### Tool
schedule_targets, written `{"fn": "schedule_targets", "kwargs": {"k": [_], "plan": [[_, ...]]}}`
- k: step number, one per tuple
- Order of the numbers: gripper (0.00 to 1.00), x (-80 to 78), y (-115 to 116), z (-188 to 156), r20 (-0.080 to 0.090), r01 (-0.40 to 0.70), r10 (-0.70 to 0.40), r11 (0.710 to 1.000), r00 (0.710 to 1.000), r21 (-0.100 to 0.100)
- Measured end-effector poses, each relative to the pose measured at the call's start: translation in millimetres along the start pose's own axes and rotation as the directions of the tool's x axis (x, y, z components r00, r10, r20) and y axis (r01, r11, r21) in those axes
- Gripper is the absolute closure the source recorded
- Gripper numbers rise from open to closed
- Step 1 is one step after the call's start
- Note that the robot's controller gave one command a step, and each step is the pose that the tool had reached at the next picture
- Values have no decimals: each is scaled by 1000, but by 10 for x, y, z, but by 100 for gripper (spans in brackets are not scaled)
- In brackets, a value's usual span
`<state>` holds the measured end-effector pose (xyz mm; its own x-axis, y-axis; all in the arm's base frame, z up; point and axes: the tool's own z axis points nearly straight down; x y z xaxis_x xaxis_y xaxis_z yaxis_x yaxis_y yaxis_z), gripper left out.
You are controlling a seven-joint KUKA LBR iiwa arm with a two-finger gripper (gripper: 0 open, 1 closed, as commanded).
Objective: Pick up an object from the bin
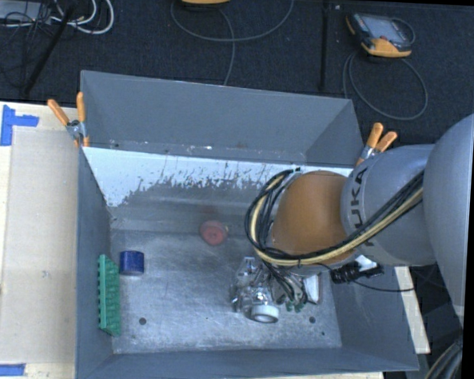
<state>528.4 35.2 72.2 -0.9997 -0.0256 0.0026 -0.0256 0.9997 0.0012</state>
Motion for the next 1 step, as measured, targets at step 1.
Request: {"fn": "schedule_targets", "kwargs": {"k": [1], "plan": [[100, 29, 19, -1505, 11, 139, -139, 990, 990, 2]]}}
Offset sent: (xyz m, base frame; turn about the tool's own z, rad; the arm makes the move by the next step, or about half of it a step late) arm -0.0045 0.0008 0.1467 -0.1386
